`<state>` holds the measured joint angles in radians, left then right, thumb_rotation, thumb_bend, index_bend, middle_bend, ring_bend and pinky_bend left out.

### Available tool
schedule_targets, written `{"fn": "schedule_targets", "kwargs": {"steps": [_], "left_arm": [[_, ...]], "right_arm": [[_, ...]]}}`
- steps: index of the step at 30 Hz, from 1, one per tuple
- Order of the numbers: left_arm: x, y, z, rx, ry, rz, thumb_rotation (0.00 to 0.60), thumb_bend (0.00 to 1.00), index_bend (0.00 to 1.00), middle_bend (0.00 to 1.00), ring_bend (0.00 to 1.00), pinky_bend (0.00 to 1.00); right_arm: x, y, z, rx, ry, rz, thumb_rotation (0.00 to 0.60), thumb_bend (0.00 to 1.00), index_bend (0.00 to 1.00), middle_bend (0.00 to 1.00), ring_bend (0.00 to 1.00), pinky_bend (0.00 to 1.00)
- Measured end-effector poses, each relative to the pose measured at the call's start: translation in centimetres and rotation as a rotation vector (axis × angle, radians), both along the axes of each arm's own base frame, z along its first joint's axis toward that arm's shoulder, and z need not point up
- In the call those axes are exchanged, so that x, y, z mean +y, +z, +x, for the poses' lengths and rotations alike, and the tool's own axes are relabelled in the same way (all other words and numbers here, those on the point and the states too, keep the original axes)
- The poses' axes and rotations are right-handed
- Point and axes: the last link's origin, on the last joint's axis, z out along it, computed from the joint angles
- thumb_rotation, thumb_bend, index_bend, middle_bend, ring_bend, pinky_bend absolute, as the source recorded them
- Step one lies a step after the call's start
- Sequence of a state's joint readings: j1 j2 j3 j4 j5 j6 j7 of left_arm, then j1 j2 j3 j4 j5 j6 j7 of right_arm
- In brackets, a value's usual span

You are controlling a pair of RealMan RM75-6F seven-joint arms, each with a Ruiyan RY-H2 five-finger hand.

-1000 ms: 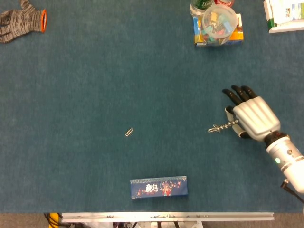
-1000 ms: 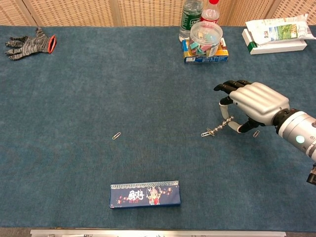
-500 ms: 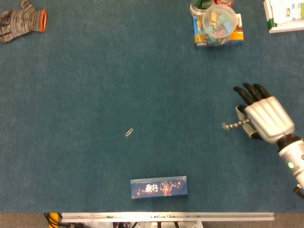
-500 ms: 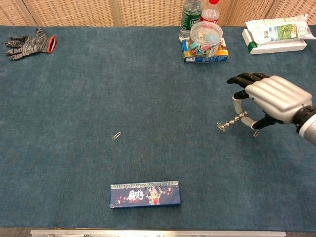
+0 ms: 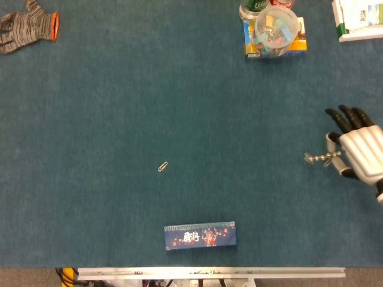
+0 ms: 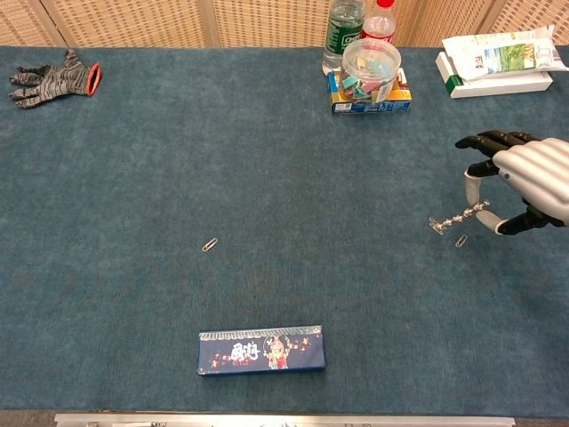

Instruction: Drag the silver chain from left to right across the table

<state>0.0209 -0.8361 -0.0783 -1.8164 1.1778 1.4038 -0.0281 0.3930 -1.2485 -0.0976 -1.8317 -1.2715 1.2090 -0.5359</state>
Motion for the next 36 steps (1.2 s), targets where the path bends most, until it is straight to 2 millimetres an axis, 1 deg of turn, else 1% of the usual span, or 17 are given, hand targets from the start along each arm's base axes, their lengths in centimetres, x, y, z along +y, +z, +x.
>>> {"fn": "schedule_targets", "kwargs": {"steps": [7,15,25,36], "left_arm": [[0.1,-0.1,0.1,-0.002,0.002,0.0,0.6,0.12,0.55,0.2,0.06,0.04],[0.1,-0.2,0.0,-0.004,0.0,-0.003,0.6,0.12,0.55,0.2,0.06,0.04],[0.1,-0.2,0.0,-0.009,-0.001,-0.006,0.6,0.12,0.55,0.2,0.06,0.04],[0.1,-0.2,0.1,-0.017,-0.001,-0.01,0.6,0.12,0.55,0.2,0.06,0.04]], "right_arm": [[0.2,0.6,-1.5,-0.006,-0.053,-0.022,0.6,0.4,0.59,0.11,0.0,0.1],[0.5,1.0,-2.7,-0.008,-0.095,-0.041,0.6,0.4,0.59,0.11,0.0,0.1],[0.7,0.3,-4.0,0.002,-0.136,-0.032,0.6,0.4,0.59,0.11,0.0,0.1],[0.8,-1.0,-4.5,0.014,-0.152,0.003,0.6,0.4,0.59,0.11,0.0,0.1]]}}
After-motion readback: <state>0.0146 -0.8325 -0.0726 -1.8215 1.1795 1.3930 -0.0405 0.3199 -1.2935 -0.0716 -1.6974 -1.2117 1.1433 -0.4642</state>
